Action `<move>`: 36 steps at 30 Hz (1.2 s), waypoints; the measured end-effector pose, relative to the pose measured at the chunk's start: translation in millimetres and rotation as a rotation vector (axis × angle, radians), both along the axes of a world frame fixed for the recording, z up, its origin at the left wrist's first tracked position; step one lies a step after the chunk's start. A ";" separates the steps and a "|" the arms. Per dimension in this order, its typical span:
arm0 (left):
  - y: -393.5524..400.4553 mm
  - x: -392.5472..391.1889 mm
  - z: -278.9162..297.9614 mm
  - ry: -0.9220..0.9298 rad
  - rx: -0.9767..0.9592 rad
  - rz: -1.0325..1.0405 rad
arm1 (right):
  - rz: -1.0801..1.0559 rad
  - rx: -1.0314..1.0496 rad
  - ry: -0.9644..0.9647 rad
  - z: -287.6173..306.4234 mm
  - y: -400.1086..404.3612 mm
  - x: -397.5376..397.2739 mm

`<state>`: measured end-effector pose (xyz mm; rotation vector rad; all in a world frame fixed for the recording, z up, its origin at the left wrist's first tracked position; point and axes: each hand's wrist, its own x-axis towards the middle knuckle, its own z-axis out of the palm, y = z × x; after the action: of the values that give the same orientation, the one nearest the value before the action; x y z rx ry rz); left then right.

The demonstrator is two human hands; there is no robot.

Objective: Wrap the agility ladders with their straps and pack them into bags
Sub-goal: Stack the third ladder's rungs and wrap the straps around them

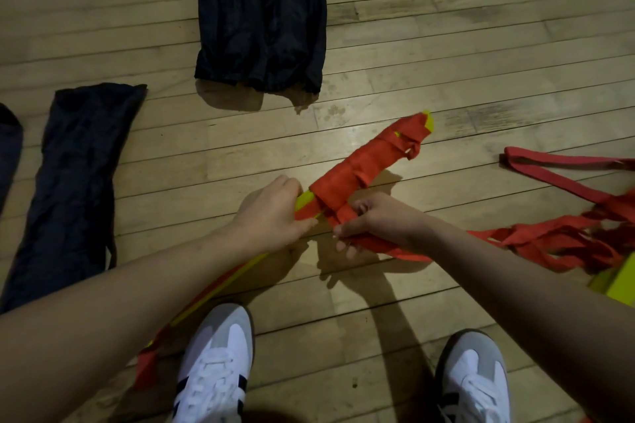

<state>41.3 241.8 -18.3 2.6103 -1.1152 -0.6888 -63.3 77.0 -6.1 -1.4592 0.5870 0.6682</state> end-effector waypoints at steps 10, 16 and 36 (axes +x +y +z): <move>-2.7 -9.5 -3.5 0.122 -0.055 0.097 | 0.071 0.029 0.056 3.3 -6.8 -2.0; -8.4 4.8 -6.2 0.237 -0.094 0.268 | 0.061 0.043 0.064 1.9 -7.2 -10.5; 5.2 -6.6 -9.6 0.103 0.015 0.093 | 0.157 -0.159 -0.057 2.8 17.6 -0.3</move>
<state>34.7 247.0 -28.0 2.5873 -0.9563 -0.8043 -63.6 94.6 -3.3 -1.6801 0.4937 0.7128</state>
